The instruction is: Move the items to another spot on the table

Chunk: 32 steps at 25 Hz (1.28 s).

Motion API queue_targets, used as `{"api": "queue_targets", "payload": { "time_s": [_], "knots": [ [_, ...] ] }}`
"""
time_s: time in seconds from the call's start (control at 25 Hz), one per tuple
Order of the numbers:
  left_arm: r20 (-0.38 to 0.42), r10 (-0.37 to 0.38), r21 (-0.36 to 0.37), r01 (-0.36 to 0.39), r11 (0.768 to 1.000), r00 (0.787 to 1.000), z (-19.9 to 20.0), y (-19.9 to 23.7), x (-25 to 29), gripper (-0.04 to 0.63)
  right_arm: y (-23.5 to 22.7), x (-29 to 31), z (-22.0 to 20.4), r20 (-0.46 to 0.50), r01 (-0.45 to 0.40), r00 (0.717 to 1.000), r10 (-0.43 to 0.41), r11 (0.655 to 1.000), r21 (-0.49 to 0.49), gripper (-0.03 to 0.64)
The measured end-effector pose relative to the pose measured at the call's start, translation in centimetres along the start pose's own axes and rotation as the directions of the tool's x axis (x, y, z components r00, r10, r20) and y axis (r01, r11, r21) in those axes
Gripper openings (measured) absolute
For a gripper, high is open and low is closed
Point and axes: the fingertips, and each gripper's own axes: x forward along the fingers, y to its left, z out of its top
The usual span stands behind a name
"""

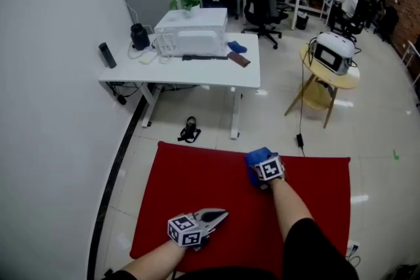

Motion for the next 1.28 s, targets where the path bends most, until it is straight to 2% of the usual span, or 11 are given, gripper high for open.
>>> {"api": "queue_targets", "payload": {
  "time_s": [0.12,0.28,0.36,0.44,0.6,0.8,1.08,1.2,1.28],
  "knots": [
    [-0.005,0.007,-0.008,-0.007,1.000,1.000,-0.4,0.2,-0.3,-0.008,-0.1,-0.3,-0.4,-0.013,-0.012,1.000,0.012,1.000,-0.018,0.348],
    [-0.005,0.016,-0.001,-0.016,1.000,1.000,-0.6,-0.5,-0.5,-0.008,-0.1,-1.3,-1.0,-0.004,-0.026,1.000,0.026,0.999,-0.035,0.155],
    [0.001,0.025,0.002,-0.025,1.000,1.000,-0.6,-0.8,-0.4,-0.008,0.0,-2.0,-1.3,0.007,-0.029,1.000,0.029,0.999,-0.013,0.127],
    [0.010,0.034,0.007,-0.034,0.999,0.999,-0.7,-1.3,-0.3,-0.008,0.6,-3.2,-1.3,0.033,-0.034,0.999,0.034,0.999,-0.014,0.120],
    [0.054,0.062,0.016,-0.063,0.998,0.997,-0.7,-2.7,-0.7,-0.008,2.3,-5.9,-1.3,0.073,-0.027,0.997,0.035,0.994,-0.103,0.117],
    [0.098,0.110,0.036,-0.114,0.993,0.989,-1.0,-4.3,-2.8,-0.008,5.1,-9.8,-2.6,0.085,-0.065,0.993,0.076,0.990,-0.127,0.117],
    [0.079,0.089,0.060,-0.094,0.994,0.993,-3.6,-7.1,-7.7,-0.008,9.9,-14.9,-7.3,0.126,-0.048,0.990,0.055,0.997,-0.064,0.118],
    [0.049,0.065,0.101,-0.070,0.992,0.997,-4.7,-8.3,-9.5,-0.008,12.2,-17.0,-9.5,0.155,-0.031,0.987,0.035,0.999,-0.027,0.118],
    [0.040,0.060,0.088,-0.064,0.994,0.997,-5.7,-9.1,-10.3,-0.008,13.7,-18.2,-11.6,0.152,-0.031,0.988,0.033,0.999,-0.015,0.118]
  ]
}}
